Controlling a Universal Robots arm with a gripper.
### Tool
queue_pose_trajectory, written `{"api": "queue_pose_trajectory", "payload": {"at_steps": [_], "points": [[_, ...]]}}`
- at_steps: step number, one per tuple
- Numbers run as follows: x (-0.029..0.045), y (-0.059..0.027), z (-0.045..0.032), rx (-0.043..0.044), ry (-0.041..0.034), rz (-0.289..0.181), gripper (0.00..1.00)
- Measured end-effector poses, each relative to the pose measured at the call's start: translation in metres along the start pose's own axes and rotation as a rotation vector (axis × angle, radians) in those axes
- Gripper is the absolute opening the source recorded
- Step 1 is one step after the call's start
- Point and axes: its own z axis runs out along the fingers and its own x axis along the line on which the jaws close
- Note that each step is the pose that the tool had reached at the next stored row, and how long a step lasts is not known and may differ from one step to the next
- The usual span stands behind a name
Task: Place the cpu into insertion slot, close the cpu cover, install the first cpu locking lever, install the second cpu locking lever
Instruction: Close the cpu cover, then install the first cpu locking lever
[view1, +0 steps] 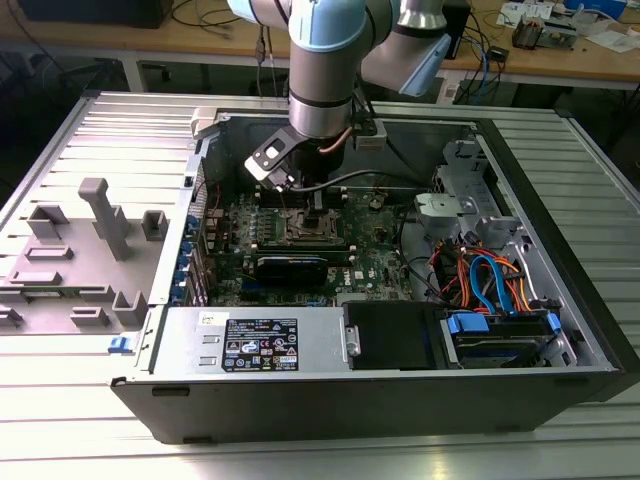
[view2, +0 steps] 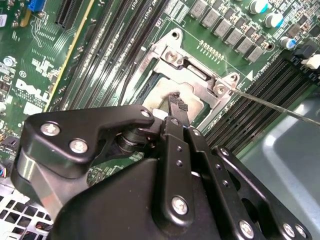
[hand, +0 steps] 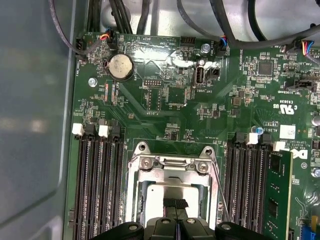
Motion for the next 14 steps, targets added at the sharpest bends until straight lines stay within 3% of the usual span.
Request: {"api": "queue_pose_trajectory", "payload": {"at_steps": [14], "points": [[-0.0001, 0.0008, -0.0015, 0.0000, 0.0000, 0.000, 0.11]]}}
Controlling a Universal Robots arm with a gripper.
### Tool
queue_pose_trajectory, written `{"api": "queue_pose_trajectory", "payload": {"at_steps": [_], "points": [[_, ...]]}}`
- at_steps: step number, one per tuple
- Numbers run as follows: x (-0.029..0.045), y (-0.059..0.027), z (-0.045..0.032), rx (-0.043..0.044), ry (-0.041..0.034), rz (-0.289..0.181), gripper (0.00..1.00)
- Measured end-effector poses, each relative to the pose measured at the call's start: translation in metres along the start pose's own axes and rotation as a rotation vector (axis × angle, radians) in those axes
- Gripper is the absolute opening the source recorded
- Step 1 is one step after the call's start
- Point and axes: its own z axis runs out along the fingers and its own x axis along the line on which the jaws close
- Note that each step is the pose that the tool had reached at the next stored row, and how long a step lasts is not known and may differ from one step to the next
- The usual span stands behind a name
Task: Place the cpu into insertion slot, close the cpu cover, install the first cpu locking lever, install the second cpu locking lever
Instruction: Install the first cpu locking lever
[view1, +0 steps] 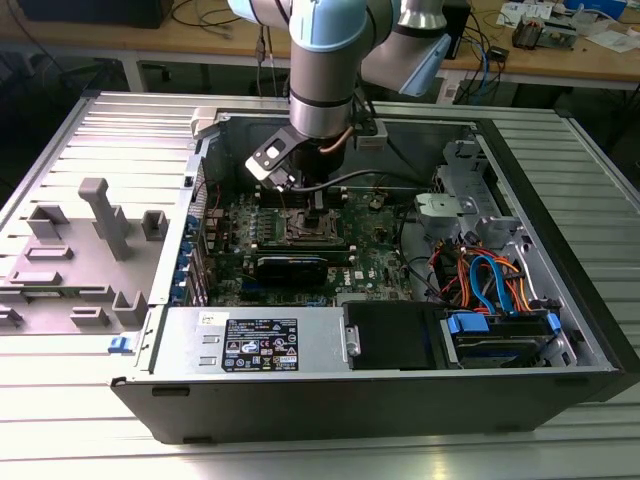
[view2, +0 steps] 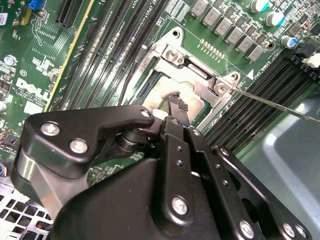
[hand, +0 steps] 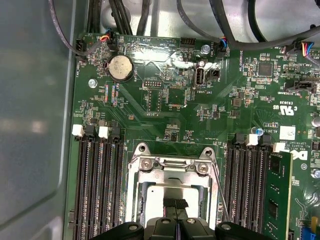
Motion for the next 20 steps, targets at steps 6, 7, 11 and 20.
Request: {"api": "queue_pose_trajectory", "payload": {"at_steps": [6, 7, 11, 20], "points": [[-0.0001, -0.0001, -0.0104, 0.0001, -0.0005, 0.000, 0.11], [-0.0002, -0.0001, -0.0121, 0.0001, -0.0005, 0.000, 0.11], [-0.0002, -0.0001, -0.0158, 0.0000, -0.0005, 0.000, 0.11], [-0.0004, -0.0002, -0.0315, 0.0000, -0.0005, 0.000, 0.11]]}}
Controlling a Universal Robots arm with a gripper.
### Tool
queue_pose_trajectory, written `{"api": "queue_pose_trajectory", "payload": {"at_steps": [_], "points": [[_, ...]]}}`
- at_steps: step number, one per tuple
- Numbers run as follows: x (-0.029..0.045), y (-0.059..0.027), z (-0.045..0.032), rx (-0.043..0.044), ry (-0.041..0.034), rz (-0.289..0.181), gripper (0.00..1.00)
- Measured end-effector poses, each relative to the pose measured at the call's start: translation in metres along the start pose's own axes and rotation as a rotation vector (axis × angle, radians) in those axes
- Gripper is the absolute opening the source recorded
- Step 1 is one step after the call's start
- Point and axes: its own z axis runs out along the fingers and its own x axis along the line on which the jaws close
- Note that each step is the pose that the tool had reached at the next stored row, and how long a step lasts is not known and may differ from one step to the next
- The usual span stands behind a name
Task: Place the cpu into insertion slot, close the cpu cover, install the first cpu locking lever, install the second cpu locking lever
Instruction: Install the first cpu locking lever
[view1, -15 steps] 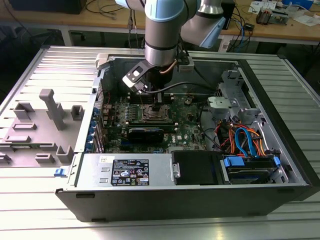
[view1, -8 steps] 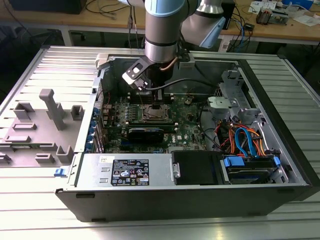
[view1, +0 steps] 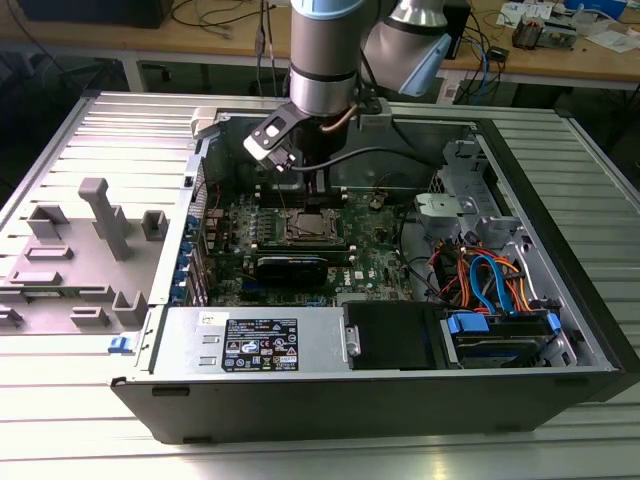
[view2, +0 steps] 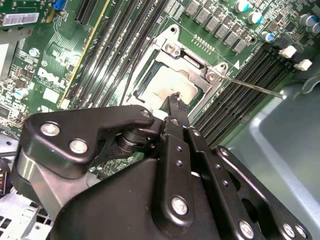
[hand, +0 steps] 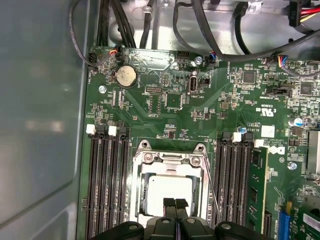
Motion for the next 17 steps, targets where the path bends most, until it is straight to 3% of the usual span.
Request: {"api": "queue_pose_trajectory", "payload": {"at_steps": [12, 14, 17], "points": [[-0.0003, -0.0002, -0.0180, 0.0000, 0.0000, -0.001, 0.11], [-0.0003, -0.0001, -0.0183, -0.0004, 0.0003, -0.023, 0.11], [-0.0003, -0.0002, -0.0183, -0.0014, -0.0002, -0.108, 0.11]]}}
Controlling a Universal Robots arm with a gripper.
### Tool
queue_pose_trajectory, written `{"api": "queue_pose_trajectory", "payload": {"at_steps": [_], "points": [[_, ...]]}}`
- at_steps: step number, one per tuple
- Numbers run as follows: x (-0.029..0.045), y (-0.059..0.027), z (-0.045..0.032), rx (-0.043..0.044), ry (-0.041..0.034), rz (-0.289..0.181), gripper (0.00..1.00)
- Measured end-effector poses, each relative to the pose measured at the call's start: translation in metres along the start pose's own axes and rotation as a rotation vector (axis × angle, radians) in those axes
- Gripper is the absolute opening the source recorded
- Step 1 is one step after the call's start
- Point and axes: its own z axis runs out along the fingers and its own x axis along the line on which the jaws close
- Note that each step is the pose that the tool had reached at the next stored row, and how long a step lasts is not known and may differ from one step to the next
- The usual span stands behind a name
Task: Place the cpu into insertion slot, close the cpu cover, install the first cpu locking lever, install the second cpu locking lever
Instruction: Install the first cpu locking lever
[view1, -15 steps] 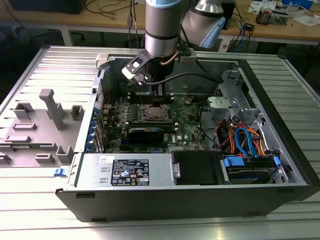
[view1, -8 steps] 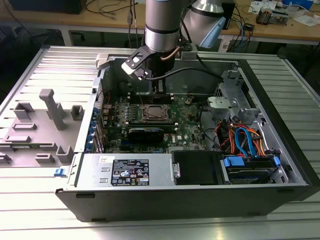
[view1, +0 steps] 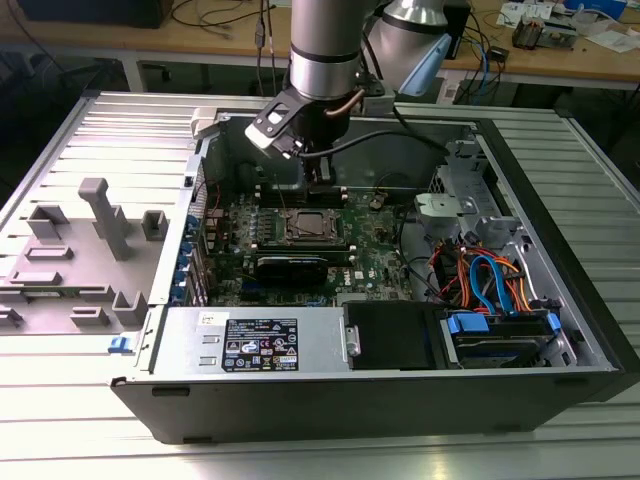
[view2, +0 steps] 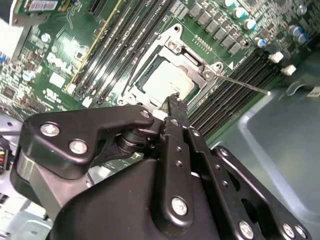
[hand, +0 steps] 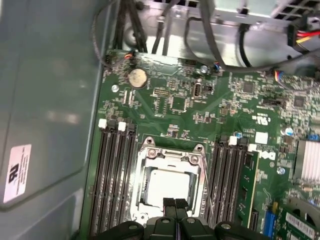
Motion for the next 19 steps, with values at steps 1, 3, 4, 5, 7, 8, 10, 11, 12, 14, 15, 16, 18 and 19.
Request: {"api": "queue_pose_trajectory", "payload": {"at_steps": [1, 3, 4, 5, 7, 8, 10, 11, 12, 14, 15, 16, 18, 19], "points": [[0.0000, 0.0000, 0.0000, -0.0002, -0.0002, -0.017, 0.11], [0.0000, 0.0000, 0.0000, -0.0007, -0.0005, -0.056, 0.11], [0.0000, 0.0000, 0.0000, -0.0010, -0.0006, -0.074, 0.11], [0.0000, 0.0000, -0.0002, -0.0013, -0.0007, -0.096, 0.11], [0.0000, 0.0000, -0.0019, -0.0014, -0.0009, -0.106, 0.11], [0.0000, 0.0000, -0.0033, -0.0015, -0.0009, -0.114, 0.11], [-0.0001, 0.0000, -0.0048, -0.0017, -0.0010, -0.128, 0.11], [0.0000, 0.0000, -0.0048, -0.0022, -0.0005, -0.140, 0.11], [-0.0001, -0.0001, -0.0050, -0.0027, 0.0013, -0.149, 0.11], [0.0000, -0.0001, -0.0050, -0.0036, 0.0045, -0.168, 0.11], [0.0000, -0.0001, -0.0050, -0.0042, 0.0054, -0.181, 0.11], [0.0000, -0.0001, -0.0050, -0.0046, 0.0057, -0.219, 0.11], [-0.0001, -0.0001, -0.0050, -0.0052, 0.0053, -0.273, 0.11], [-0.0001, -0.0001, -0.0050, -0.0054, 0.0052, -0.299, 0.11]]}}
